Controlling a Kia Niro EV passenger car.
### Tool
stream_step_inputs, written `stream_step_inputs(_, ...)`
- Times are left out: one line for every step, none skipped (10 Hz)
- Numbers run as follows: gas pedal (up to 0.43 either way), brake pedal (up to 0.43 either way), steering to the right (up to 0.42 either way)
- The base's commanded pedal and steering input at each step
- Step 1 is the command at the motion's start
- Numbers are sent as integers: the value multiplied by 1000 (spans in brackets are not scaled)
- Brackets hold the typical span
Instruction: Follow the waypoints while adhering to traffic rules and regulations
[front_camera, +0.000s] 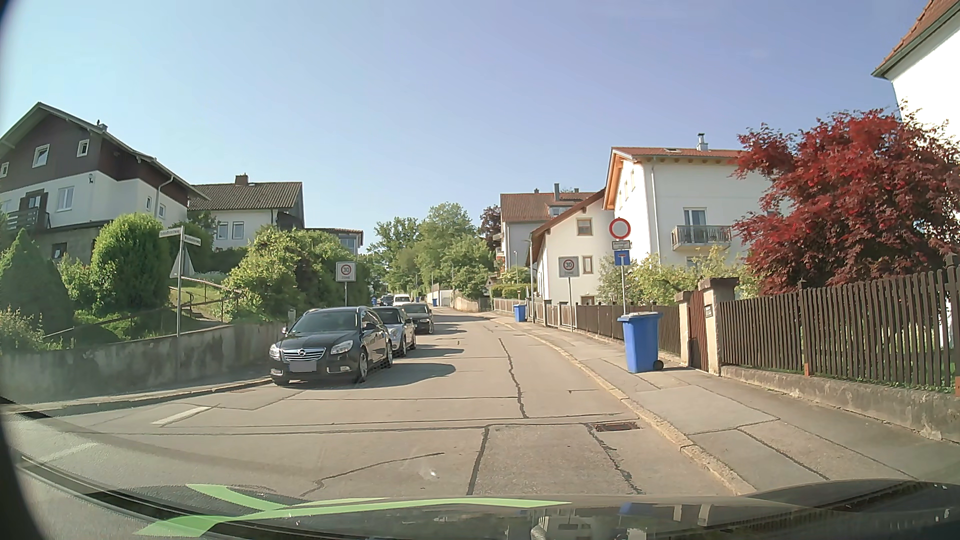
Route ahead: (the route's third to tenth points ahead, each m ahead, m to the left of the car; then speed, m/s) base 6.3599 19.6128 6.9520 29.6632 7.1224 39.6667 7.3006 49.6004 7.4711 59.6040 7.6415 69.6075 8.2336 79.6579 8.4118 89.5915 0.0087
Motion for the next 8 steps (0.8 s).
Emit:
stream_step_inputs(47,61,-405)
stream_step_inputs(47,79,-454)
stream_step_inputs(47,79,-489)
stream_step_inputs(47,79,-494)
stream_step_inputs(59,55,-498)
stream_step_inputs(87,0,-510)
stream_step_inputs(98,0,-527)
stream_step_inputs(110,0,-564)
